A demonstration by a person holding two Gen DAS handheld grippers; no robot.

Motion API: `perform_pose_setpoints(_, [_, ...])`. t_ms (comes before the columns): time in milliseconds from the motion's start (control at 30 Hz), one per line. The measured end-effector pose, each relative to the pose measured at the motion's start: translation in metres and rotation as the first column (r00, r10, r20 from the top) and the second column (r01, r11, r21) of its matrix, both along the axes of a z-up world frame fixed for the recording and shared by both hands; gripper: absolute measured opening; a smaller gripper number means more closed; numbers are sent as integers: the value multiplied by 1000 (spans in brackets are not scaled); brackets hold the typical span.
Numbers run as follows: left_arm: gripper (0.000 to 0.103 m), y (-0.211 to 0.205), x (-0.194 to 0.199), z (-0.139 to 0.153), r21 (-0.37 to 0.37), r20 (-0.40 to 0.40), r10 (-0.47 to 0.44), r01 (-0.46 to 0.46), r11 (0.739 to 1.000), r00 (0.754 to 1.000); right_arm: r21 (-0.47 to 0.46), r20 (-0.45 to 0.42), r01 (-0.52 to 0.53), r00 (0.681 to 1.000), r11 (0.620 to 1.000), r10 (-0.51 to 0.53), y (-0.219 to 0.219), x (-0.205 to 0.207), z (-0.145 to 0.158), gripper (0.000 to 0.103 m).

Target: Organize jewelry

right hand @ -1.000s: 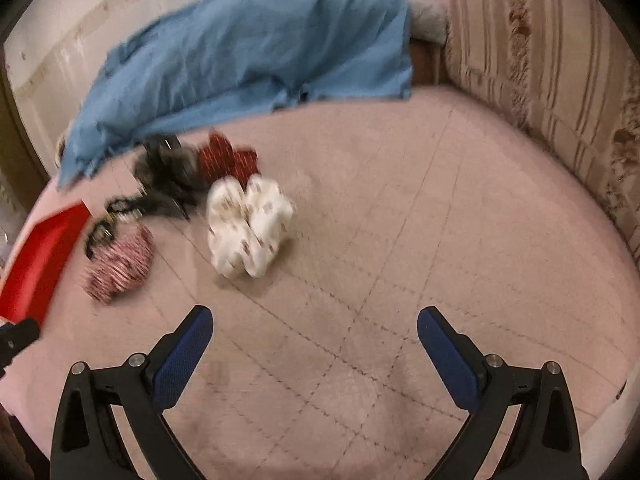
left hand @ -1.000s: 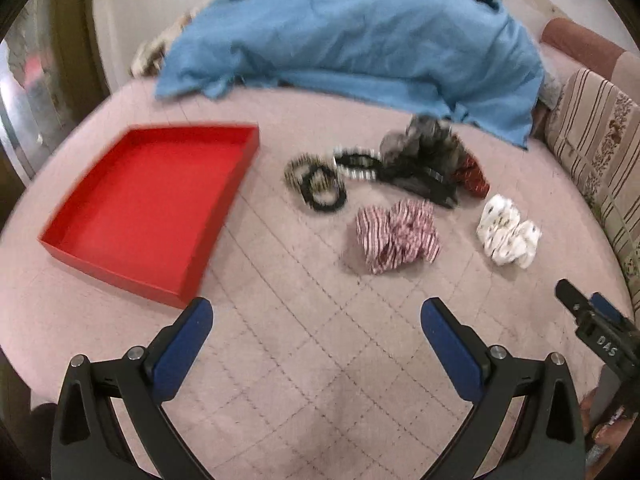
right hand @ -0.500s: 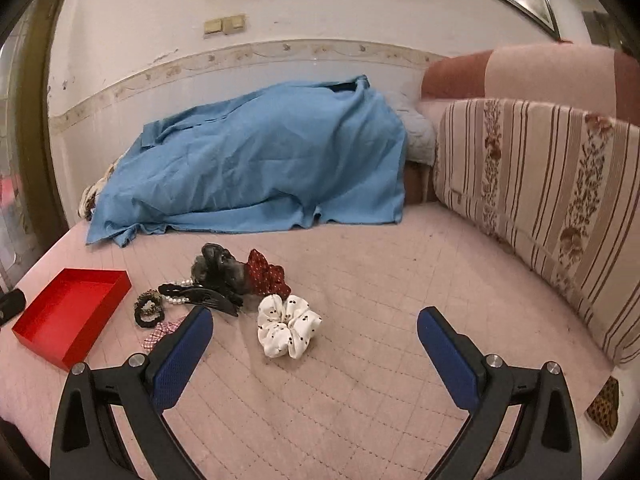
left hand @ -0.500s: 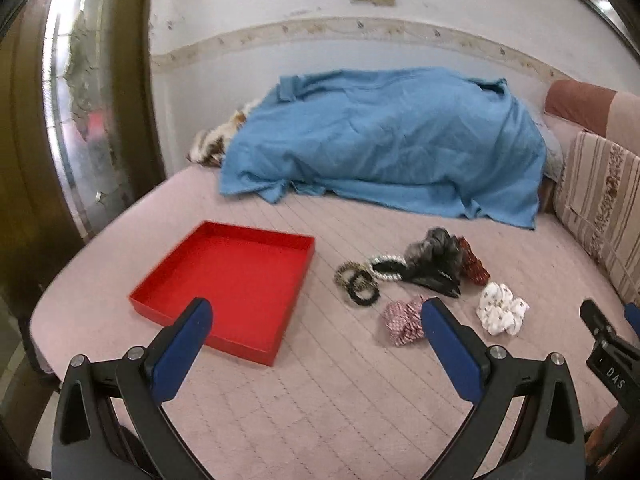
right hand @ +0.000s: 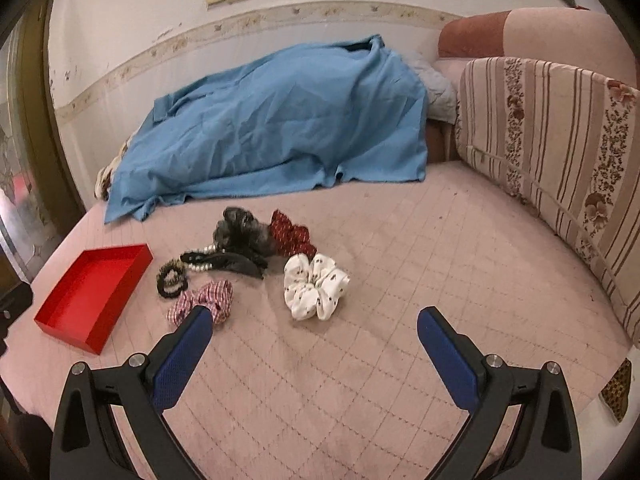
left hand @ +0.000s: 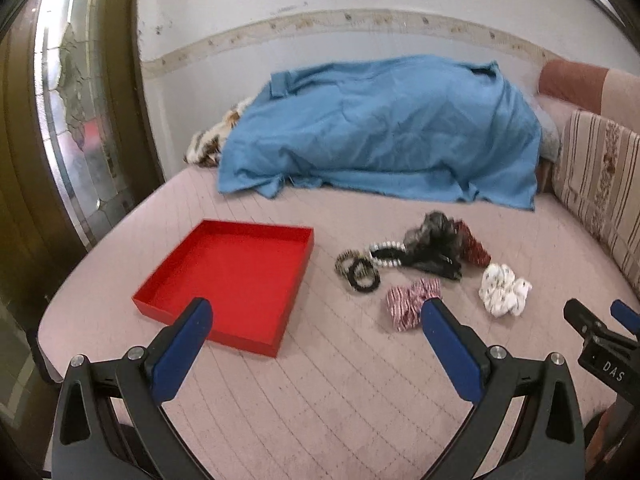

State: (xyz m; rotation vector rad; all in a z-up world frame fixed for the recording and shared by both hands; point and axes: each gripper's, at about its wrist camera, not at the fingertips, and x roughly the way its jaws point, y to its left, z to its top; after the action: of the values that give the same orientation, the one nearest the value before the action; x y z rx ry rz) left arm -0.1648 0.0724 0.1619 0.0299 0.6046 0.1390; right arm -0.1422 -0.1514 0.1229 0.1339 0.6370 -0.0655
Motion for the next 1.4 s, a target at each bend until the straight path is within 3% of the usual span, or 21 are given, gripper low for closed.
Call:
perform_pose_setpoints(300, [103, -11, 15, -26, 5, -100, -35, 36, 999, 994, -12, -46, -5, 999, 1000, 5, 0, 9, -17, 103])
perform_pose_setpoints(667, [103, -16, 35, -56, 1, -236, -63, 65, 998, 970, -7, -120, -8, 993, 1000, 7, -8, 23, -40, 103])
perform_pose_setpoints(1400, [103, -12, 69, -91, -57, -368, -97, 82, 995, 925, -12, -193, -38, 981, 999, 35, -17, 54, -61, 103])
